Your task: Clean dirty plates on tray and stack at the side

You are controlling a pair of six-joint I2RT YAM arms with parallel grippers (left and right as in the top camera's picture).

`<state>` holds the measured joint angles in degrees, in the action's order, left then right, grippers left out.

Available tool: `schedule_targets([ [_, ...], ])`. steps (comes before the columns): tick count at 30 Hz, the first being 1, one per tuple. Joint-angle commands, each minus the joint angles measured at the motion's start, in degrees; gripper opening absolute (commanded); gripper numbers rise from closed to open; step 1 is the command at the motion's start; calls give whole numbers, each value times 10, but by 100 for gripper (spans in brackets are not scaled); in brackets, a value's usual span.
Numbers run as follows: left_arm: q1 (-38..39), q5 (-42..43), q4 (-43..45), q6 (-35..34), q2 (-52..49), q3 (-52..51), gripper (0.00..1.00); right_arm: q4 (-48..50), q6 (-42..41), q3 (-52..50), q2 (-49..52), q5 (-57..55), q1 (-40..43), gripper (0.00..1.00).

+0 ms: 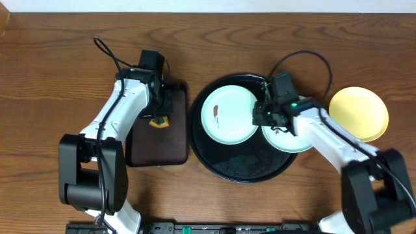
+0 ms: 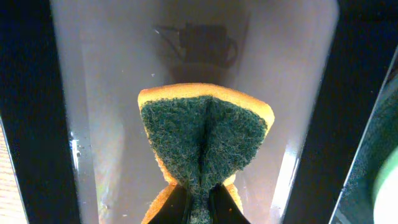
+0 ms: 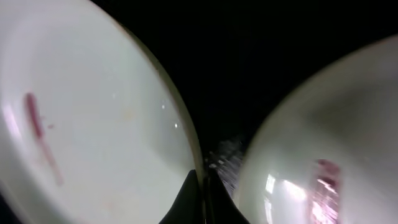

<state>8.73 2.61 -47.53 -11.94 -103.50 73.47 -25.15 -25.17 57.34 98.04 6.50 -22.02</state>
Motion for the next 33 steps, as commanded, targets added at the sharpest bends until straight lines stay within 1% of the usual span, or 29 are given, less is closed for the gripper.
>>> schedule_targets([
  [1,-2,-7,-1,3,-2,-5,9,7,39,2,18,-7,-22,11],
  [2,-2,-7,-1,3,-2,-5,9,7,45,3,16,-12,-23,17],
  [5,-2,-7,-1,3,-2,-5,9,10,67,14,6,-22,-19,40],
  [6,-2,-7,0,3,-2,-5,9,12,81,19,6,-22,-16,45],
  [9,-2,-7,1,3,-2,-5,9,28,120,23,6,-22,-7,47],
  [10,-2,-7,1,3,-2,-5,9,36,134,23,6,-22,-3,47],
  [13,-2,-7,1,3,-2,-5,9,55,154,23,8,-21,7,40],
  [15,-2,-7,1,3,-2,-5,9,64,167,23,12,-12,9,38],
  [18,-2,-7,1,3,-2,-5,9,66,182,23,21,9,8,37],
  [24,-2,-7,1,3,-2,-5,9,68,182,23,45,8,2,33],
  [27,-2,-7,1,3,-2,-5,9,70,182,23,62,8,2,32],
  [28,-2,-7,1,3,-2,-5,9,71,182,23,65,8,2,31],
  [31,-2,-7,1,3,-2,-5,9,80,182,23,68,8,2,19],
  [33,-2,-7,1,3,-2,-5,9,87,182,23,67,8,2,16],
])
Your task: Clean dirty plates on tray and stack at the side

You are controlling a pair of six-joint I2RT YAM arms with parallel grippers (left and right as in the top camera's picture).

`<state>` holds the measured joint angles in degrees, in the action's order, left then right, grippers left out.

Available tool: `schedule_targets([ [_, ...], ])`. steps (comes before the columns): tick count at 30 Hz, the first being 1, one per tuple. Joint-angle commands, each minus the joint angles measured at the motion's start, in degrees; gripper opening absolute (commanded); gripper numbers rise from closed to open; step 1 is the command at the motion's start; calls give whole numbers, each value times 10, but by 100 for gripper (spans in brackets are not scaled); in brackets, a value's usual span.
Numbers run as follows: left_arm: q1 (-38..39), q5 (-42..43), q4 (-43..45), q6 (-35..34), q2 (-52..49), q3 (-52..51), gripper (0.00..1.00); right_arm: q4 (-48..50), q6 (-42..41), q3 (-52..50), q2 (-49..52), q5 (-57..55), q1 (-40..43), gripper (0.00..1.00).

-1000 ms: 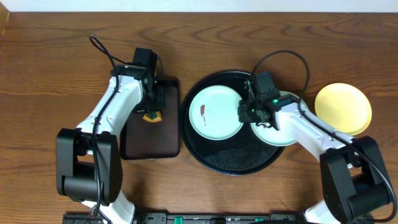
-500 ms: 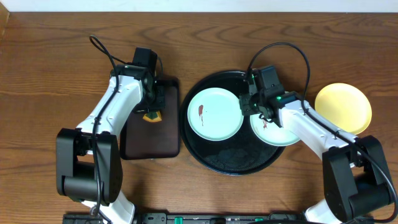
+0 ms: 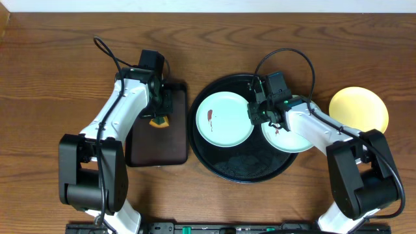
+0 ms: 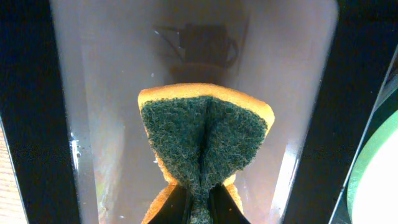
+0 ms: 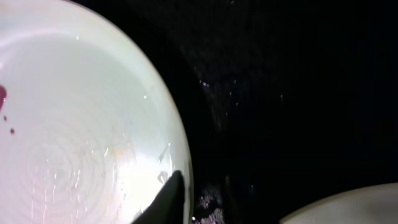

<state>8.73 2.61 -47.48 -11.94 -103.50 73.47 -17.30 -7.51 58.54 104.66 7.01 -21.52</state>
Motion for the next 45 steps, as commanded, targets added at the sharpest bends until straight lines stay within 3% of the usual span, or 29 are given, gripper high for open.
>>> schedule_targets([
  [1,-2,-7,0,3,-2,-5,9,13,5,11,1,3,-3,15],
  [8,-2,-7,0,3,-2,-5,9,-2,5,10,2,3,-5,18],
  [15,-2,-7,0,3,-2,-5,9,-2,5,7,2,-13,-22,4],
  [27,-2,-7,0,3,-2,-5,9,-12,5,7,3,-21,-22,9],
  [36,-2,-7,0,3,-2,-5,9,-9,5,7,4,-41,-21,1],
  [45,-2,-7,20,4,-2,-5,8,9,-13,7,3,-105,0,1],
])
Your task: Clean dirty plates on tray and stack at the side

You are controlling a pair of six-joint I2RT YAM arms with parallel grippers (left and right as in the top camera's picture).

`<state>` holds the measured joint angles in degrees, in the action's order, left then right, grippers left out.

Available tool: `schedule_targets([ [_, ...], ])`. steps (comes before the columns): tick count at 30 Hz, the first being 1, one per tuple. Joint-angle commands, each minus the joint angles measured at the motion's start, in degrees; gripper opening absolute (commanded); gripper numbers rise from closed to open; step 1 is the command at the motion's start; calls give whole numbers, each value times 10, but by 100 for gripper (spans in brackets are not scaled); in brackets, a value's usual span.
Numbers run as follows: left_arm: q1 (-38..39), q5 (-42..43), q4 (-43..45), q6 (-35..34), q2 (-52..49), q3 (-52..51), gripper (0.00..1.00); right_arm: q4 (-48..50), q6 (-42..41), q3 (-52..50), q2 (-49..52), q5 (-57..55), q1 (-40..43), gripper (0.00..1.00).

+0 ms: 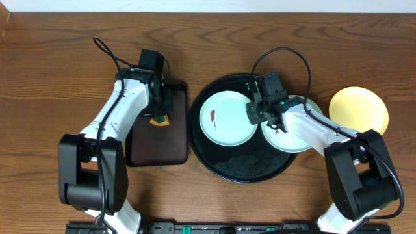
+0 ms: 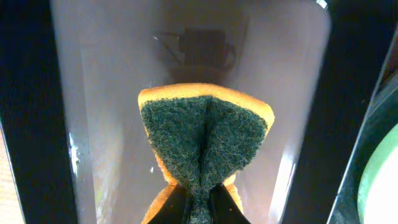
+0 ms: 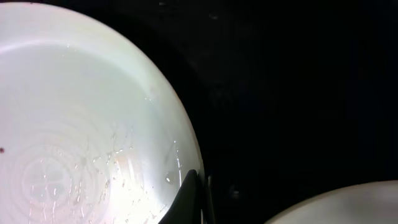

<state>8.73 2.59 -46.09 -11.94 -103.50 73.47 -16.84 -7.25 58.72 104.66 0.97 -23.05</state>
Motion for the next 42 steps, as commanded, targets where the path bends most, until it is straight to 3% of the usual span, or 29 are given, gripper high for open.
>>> schedule_targets([
  [1,-2,-7,13,6,-2,-4,8,6,-24,5,3,-46,19,1],
  [19,37,-121,5,19,77,17,7,21,-26,5,2,-16,20,1],
  [24,60,-74,-47,11,77,77,7,18,-26,5,2,-15,20,1],
  [30,113,15,-33,2,70,92,7,12,-26,5,2,-15,20,1],
  [35,172,15,7,-42,34,75,7,12,-26,5,2,-16,20,1],
  [42,224,14,68,-46,-24,73,8,12,-26,5,2,-15,20,1],
])
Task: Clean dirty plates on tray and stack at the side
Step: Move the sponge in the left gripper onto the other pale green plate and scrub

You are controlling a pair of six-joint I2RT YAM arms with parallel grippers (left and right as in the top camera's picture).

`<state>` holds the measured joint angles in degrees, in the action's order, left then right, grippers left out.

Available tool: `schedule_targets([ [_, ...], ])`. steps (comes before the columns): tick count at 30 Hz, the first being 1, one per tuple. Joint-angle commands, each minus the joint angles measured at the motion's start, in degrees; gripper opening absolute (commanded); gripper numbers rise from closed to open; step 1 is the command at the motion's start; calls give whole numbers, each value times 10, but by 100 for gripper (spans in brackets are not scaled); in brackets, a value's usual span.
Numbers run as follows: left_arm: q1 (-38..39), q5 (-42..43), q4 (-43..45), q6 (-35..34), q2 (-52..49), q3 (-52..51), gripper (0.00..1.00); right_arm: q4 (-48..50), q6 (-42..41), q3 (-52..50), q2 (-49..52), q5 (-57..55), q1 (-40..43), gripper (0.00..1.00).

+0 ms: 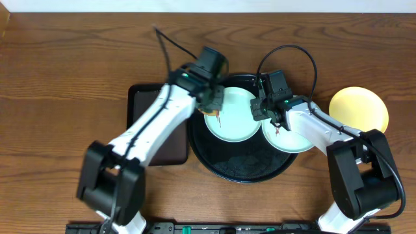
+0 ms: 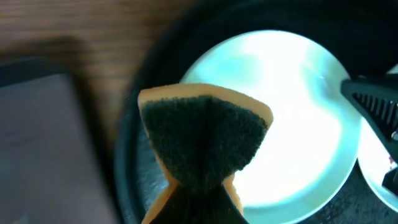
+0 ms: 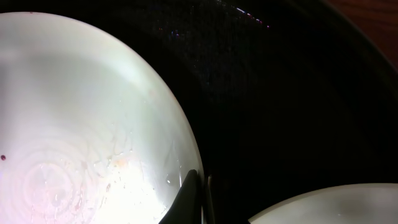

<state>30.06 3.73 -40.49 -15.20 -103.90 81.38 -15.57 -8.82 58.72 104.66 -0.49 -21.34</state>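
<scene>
A pale green plate (image 1: 230, 116) with a red smear lies on the left of the round black tray (image 1: 242, 168). My right gripper (image 1: 259, 111) is shut on its right rim (image 3: 189, 155). A second pale plate (image 1: 294, 138) with a red stain lies on the tray's right, under my right arm. My left gripper (image 1: 214, 104) is shut on a folded yellow and green sponge (image 2: 204, 140), which hangs over the left part of the smeared plate (image 2: 292, 118).
A dark rectangular basin (image 1: 148, 123) stands left of the tray. A yellow plate (image 1: 359, 112) lies on the wood table at the far right. My right gripper's fingers (image 2: 373, 102) show at the right edge of the left wrist view.
My left gripper has moved with the sponge from over the basin to over the left part of the smeared plate. My right gripper stays shut on that plate's right rim.
My left gripper held the sponge over the basin at all three earlier moments. My right gripper stood shut at the gap between the two plates, then at the left plate's rim, then shut on that rim. Now the sponge is over that plate.
</scene>
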Motion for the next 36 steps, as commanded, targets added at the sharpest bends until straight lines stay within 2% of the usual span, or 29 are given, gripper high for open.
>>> schedule_targets([
  [1,13,1,16,-15,-26,-6,7,-1,-10,5,2,-1,3,1],
  [22,16,-34,59,-16,-138,-6,8,-1,-10,5,2,-1,3,1],
  [28,21,-31,46,-16,-175,-7,8,-1,-10,5,2,-1,3,1],
  [32,22,-12,32,-16,-195,-7,8,-1,-10,5,2,-1,3,1],
  [36,22,57,13,-16,-205,-7,8,-1,-10,5,2,-1,3,1],
])
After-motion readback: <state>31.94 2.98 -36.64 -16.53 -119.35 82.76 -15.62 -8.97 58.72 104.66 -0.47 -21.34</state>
